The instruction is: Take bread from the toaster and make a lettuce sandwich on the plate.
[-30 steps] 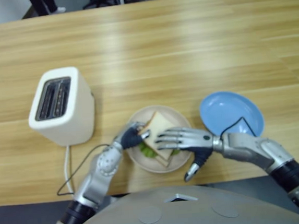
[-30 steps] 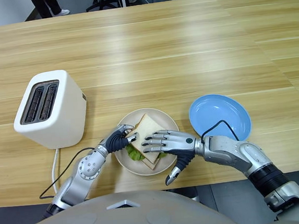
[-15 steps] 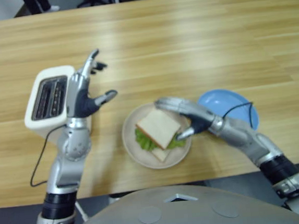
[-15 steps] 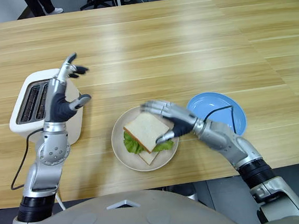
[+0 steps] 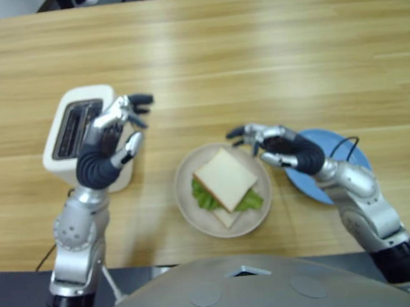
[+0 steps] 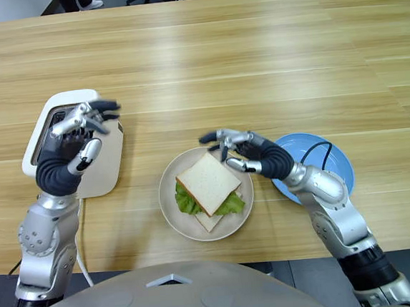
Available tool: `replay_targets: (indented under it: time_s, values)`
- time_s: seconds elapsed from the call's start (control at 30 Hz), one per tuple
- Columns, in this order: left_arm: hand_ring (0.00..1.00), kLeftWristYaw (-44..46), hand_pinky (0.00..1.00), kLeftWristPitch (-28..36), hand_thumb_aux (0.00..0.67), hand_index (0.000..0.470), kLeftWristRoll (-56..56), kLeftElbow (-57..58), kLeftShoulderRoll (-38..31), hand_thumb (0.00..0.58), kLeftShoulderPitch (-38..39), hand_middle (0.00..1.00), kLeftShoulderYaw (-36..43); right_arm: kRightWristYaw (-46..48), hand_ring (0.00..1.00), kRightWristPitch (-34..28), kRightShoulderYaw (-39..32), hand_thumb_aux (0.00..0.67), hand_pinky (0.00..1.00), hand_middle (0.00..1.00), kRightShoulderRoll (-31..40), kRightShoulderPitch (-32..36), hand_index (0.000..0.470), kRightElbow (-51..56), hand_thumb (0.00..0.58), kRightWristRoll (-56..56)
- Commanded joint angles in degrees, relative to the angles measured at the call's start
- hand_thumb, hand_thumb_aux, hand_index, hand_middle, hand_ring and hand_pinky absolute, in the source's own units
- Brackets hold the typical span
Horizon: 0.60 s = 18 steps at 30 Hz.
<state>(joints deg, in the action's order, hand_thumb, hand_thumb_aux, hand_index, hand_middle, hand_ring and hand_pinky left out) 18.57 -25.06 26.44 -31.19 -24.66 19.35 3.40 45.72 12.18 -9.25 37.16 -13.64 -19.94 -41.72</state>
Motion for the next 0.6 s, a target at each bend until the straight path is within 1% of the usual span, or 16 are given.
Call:
replay_targets:
  time_s: [0.03,0.1,0.13,0.23,0.27,0.33,0.4,0.47,0.6]
  values:
    - [1.0,16.9,1.0,1.3,0.67,0.46,12.9,-1.1,-6.5,0.58,5.8,1.0,0.9,12.0,1.0,-5.4,2.3,0.67,1.0,1.0,4.9,-3.9,0.46,-1.3,0.58,-5.6]
    - [1.0,26.7,1.0,2.6,0.67,0.46,14.8,-1.4,-11.4,0.58,10.2,1.0,3.3,17.8,1.0,-6.3,2.4,0.67,1.0,1.0,8.2,-6.6,0.46,-1.2,0.58,-4.1]
    - [1.0,28.9,1.0,2.8,0.67,0.46,13.9,-0.8,-12.6,0.58,11.3,1.0,3.8,19.9,1.0,-6.3,2.2,0.67,1.0,1.0,9.4,-7.7,0.46,-1.0,0.58,-3.0]
    - [1.0,32.8,1.0,3.8,0.67,0.46,4.1,2.6,-16.3,0.58,13.9,1.0,6.8,24.7,1.0,-3.7,0.7,0.67,1.0,1.0,12.2,-10.5,0.46,0.8,0.58,3.8]
    - [1.0,33.4,1.0,4.6,0.67,0.46,-0.4,4.0,-17.6,0.58,14.3,1.0,8.1,25.5,1.0,-1.6,-0.1,0.67,1.0,1.0,12.6,-11.1,0.46,2.1,0.58,8.0]
    - [1.0,33.1,1.0,6.0,0.67,0.46,-8.4,6.5,-18.8,0.58,14.4,1.0,10.1,25.2,1.0,2.3,-1.4,0.67,1.0,1.0,12.6,-11.3,0.46,4.7,0.58,16.1]
    - [1.0,31.9,1.0,7.1,0.67,0.46,-16.3,8.7,-19.2,0.58,13.7,1.0,12.2,22.8,1.0,7.8,-2.8,0.67,1.0,1.0,12.0,-10.5,0.46,8.4,0.58,26.1]
    - [1.0,29.5,1.0,8.1,0.67,0.46,-24.5,10.2,-18.6,0.58,12.1,1.0,13.7,18.9,1.0,13.7,-3.9,0.67,1.0,1.0,11.3,-9.1,0.46,11.9,0.58,36.5]
    - [1.0,22.6,1.0,8.7,0.67,0.46,-41.3,16.6,-17.1,0.58,7.9,1.0,16.8,10.9,1.0,21.2,-5.2,0.67,1.0,1.0,10.1,-6.9,0.46,14.9,0.58,51.4]
